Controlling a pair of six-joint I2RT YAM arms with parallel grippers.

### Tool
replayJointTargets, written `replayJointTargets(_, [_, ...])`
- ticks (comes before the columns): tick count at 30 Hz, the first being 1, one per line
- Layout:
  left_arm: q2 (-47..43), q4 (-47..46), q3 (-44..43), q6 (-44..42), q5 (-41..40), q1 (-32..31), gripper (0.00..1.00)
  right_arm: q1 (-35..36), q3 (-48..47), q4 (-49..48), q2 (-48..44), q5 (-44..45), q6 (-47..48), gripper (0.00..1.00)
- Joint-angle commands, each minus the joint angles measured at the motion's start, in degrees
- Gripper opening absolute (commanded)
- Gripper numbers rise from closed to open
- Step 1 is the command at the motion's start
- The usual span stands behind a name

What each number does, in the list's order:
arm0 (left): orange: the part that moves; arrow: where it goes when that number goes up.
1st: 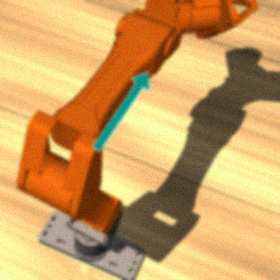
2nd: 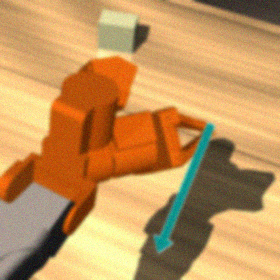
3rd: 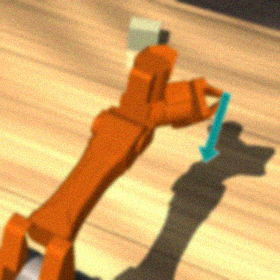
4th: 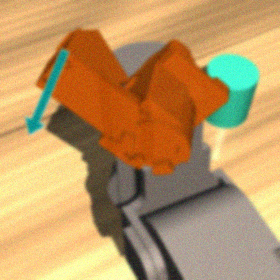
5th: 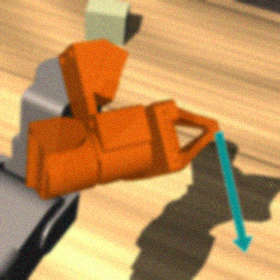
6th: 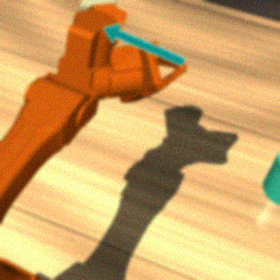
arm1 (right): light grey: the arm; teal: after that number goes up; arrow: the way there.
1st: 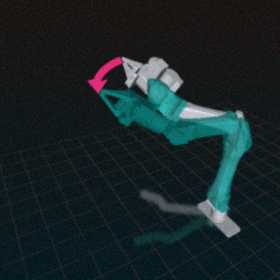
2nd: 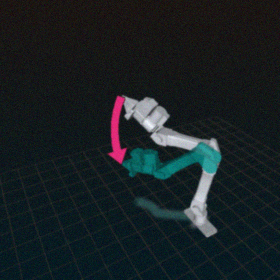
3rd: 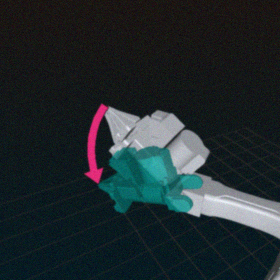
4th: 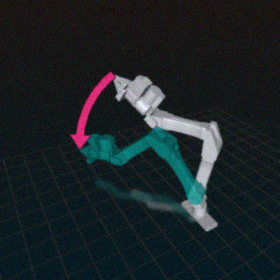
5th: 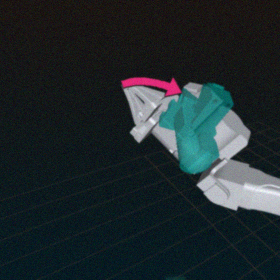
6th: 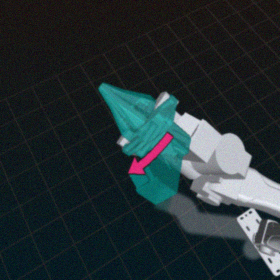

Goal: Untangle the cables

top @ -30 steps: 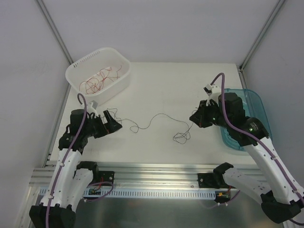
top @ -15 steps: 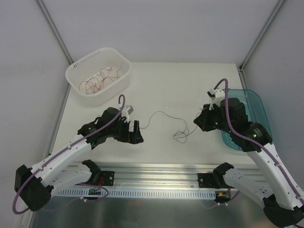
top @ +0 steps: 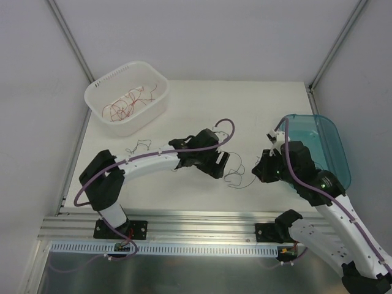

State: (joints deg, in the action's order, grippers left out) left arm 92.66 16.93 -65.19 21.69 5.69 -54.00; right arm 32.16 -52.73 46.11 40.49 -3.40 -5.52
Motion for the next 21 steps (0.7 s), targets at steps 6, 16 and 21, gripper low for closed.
replayJointTargets(6, [11.48, -4.8, -10.47, -11.33, 1.69, -1.81, 0.68, 0.36, 2.54, -0.67, -3.75, 0.24, -2.39, 0.01])
replayJointTargets(16, [18.16, -6.38, -14.7, 0.18, 0.47, -1.81, 0.54, 0.27, 4.04, -0.93, -5.6, 0.06, -3.36, 0.01])
replayJointTargets(21, [19.48, -6.38, -15.14, 5.11, 0.02, -1.81, 0.5, 0.36, 4.48, -1.11, -6.21, 0.06, -3.8, 0.01])
